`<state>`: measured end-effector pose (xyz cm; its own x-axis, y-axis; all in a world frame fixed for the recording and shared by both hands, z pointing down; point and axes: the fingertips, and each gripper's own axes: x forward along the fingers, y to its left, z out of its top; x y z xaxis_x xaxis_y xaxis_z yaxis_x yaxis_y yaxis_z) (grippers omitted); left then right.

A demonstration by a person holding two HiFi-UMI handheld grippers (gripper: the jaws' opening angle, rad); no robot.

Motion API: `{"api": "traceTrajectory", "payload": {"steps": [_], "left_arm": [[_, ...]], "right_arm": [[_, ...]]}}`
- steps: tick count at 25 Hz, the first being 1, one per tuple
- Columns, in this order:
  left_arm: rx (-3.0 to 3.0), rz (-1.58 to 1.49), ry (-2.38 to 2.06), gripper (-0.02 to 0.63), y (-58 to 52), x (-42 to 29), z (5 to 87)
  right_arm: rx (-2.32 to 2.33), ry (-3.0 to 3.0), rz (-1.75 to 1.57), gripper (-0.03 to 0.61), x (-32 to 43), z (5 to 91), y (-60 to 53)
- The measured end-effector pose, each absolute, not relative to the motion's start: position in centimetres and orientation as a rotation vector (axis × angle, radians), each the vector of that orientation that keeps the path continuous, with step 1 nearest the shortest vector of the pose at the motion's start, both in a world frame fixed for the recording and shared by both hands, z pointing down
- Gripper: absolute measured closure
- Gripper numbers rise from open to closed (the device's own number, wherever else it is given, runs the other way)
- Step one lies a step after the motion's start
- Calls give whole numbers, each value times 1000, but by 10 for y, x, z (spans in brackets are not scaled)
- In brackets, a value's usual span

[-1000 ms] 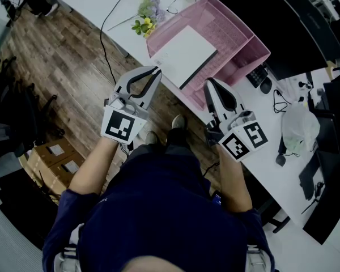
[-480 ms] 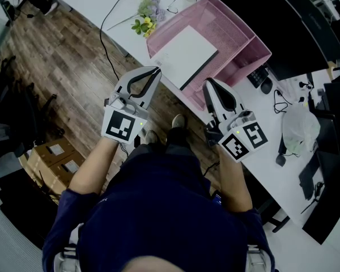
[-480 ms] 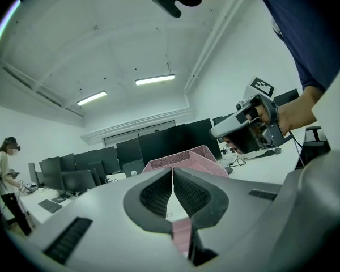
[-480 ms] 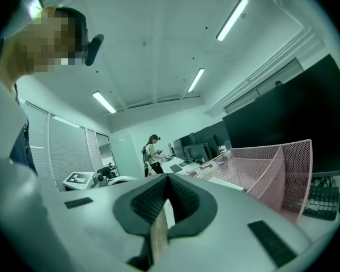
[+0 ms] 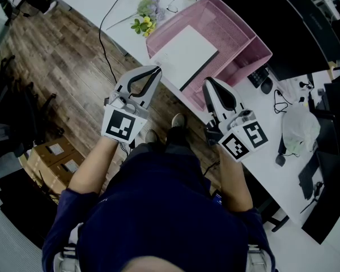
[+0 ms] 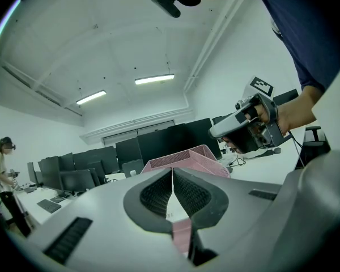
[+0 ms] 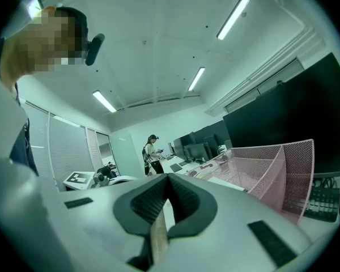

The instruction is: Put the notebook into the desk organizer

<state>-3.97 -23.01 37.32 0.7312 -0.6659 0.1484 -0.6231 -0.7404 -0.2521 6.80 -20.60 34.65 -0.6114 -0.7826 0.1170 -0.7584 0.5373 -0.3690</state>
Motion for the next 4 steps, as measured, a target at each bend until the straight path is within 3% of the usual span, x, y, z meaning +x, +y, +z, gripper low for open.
{"api": "traceTrajectory", "payload": {"steps": [4], "left_arm": [[-2746,-332,1029,580,-232,-39,374]], "right_arm": [[-1352,2700,-602,575,68,347,-208]]}}
